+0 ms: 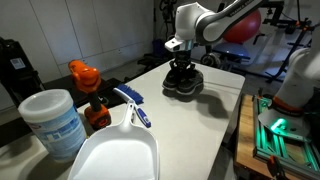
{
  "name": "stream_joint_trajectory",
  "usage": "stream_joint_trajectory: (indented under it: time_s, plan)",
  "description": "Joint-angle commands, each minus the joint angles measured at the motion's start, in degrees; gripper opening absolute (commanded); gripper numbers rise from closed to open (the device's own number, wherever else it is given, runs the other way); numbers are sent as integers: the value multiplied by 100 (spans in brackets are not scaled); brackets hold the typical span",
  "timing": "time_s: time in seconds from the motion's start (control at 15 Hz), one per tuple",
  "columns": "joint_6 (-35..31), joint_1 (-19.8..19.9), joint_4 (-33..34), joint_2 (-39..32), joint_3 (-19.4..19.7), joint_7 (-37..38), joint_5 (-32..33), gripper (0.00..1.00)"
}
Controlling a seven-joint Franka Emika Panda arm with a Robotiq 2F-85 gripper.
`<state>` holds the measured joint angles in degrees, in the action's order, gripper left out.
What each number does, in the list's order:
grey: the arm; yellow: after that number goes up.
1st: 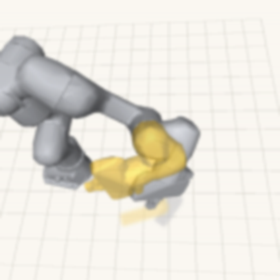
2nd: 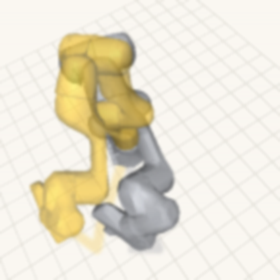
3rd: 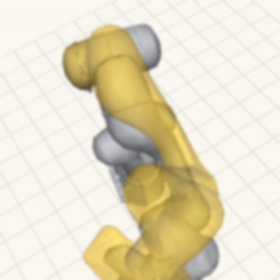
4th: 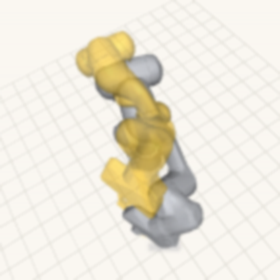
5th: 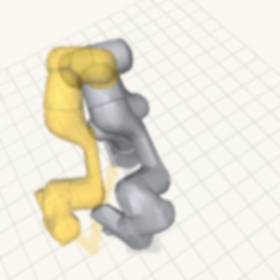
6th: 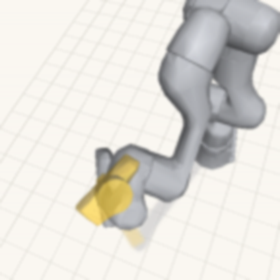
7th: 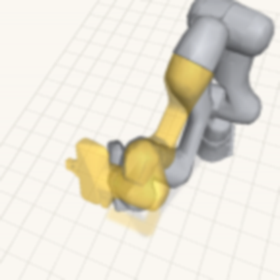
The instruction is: Turn the sneakers to the right
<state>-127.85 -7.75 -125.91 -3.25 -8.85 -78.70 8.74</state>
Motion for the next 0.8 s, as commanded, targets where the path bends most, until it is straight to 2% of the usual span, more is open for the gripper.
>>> stream_joint_trajectory:
  time_s: [0.0,0.67,0.73]
  plan:
    - [78,-16,101,39,2,185,162,6]
    - [26,-11,94,21,2,265,141,6]
    - [42,-12,100,18,4,294,155,26]
